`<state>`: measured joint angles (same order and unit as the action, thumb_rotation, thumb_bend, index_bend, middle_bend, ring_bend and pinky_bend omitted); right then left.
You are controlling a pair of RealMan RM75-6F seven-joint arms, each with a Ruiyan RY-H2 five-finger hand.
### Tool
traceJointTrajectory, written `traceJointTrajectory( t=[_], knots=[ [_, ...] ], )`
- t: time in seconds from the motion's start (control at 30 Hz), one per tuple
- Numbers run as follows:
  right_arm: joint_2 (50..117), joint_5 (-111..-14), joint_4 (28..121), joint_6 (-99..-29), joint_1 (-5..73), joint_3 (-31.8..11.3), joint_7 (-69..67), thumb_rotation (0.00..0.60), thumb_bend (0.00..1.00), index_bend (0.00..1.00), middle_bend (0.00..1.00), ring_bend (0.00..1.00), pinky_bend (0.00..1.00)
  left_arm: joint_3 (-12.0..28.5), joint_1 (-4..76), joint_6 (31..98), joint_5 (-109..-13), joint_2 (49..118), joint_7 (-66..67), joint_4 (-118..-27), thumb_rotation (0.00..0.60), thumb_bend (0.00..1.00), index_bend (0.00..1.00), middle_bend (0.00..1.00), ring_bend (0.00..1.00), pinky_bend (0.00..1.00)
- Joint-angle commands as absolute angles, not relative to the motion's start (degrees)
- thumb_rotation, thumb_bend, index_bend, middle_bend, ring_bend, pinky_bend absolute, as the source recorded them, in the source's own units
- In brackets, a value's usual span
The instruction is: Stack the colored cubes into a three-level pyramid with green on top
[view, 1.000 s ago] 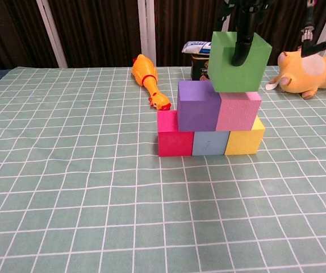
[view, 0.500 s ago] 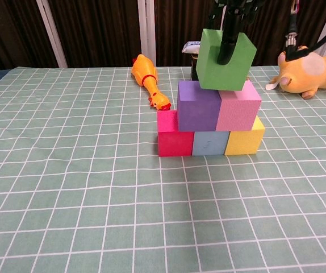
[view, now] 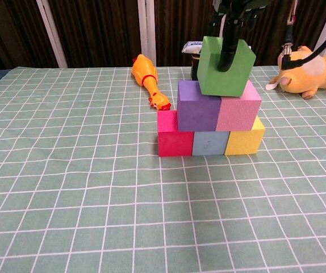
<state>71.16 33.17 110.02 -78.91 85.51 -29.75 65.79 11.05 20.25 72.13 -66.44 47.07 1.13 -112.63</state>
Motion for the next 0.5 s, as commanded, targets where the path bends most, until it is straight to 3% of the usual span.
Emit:
traceJointTrajectory(
  t=[0.03, 0.5],
  knots=[
    [71.46, 33.02, 110.13, -79.25, 85.29, -29.96, 66.54, 0.6, 0.31, 0.0, 0.36, 0.19, 0.0, 11.09, 20.2, 72.1, -66.46, 47.06, 1.03, -112.65, 0.6, 0.14, 0.0, 0.03, 0.02, 0.09],
    [71.81, 32.37, 110.49, -80.56, 83.83, -31.51, 68.99, 0.6, 0.31, 0.0, 0.36, 0.19, 0.0, 11.34, 19.98, 71.87, -66.81, 46.97, 0.52, -112.68, 0.6, 0.14, 0.0, 0.03, 0.02, 0.09]
  ],
)
